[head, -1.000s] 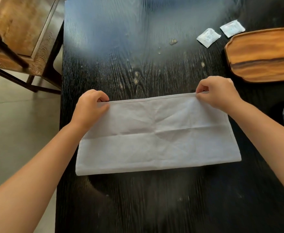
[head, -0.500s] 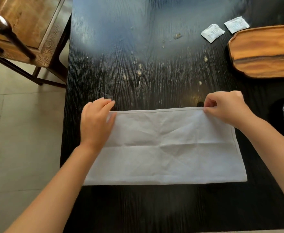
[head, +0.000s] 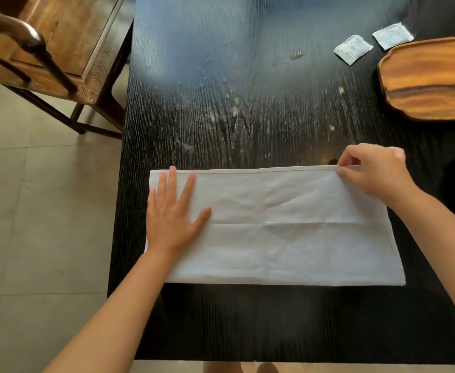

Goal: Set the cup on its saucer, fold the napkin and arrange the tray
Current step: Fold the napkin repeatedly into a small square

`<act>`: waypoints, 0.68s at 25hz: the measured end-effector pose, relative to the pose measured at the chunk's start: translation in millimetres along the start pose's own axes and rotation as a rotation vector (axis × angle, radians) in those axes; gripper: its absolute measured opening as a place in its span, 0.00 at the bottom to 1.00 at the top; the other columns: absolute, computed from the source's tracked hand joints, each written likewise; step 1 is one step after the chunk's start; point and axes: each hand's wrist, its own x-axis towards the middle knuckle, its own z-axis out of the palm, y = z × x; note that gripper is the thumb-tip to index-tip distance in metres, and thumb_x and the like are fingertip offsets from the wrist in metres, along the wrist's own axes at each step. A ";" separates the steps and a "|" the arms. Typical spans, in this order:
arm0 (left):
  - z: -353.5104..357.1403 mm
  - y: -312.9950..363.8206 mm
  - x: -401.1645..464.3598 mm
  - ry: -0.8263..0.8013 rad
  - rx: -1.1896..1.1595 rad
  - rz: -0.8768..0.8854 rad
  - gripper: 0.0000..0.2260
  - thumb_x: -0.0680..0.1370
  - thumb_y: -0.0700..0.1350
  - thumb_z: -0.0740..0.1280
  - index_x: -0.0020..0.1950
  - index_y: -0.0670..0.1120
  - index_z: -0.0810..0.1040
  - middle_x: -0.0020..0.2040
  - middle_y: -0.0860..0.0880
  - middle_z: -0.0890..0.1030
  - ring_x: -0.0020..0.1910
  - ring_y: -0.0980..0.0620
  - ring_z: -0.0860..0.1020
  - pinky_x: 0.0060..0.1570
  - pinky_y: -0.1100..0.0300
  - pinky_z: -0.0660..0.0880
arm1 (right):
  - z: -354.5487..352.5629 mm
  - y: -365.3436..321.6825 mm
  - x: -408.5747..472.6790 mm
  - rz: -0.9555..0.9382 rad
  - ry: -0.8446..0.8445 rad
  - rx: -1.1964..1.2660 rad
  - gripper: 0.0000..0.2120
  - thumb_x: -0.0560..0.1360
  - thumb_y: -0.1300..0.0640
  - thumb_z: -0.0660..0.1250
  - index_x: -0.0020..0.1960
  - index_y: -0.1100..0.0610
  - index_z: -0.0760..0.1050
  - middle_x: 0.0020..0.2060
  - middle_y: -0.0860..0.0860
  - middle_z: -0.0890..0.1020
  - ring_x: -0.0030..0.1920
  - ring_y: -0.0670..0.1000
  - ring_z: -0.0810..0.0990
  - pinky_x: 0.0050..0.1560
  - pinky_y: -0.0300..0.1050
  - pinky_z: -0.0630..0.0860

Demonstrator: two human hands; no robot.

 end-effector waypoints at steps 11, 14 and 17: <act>-1.1 -3.3 -3.6 0.014 0.019 -0.007 0.34 0.73 0.67 0.49 0.75 0.53 0.54 0.77 0.41 0.51 0.75 0.42 0.49 0.71 0.42 0.51 | 91.4 -142.5 -53.3 -0.096 0.138 -0.070 0.30 0.73 0.44 0.51 0.72 0.53 0.59 0.74 0.55 0.60 0.74 0.56 0.55 0.69 0.66 0.45; -1.7 -1.9 -3.4 0.021 0.006 -0.007 0.34 0.72 0.66 0.49 0.75 0.53 0.54 0.77 0.42 0.51 0.75 0.42 0.49 0.71 0.42 0.50 | 97.7 -128.5 -50.9 -0.156 0.057 -0.123 0.31 0.74 0.42 0.48 0.74 0.54 0.56 0.75 0.52 0.59 0.75 0.52 0.55 0.70 0.61 0.44; -1.7 -2.2 -4.0 0.018 0.015 -0.001 0.33 0.73 0.66 0.49 0.75 0.53 0.53 0.77 0.42 0.50 0.76 0.42 0.48 0.71 0.43 0.49 | 79.3 -51.8 -55.4 -0.053 0.055 -0.112 0.33 0.74 0.41 0.42 0.75 0.54 0.44 0.76 0.50 0.49 0.75 0.47 0.43 0.72 0.54 0.38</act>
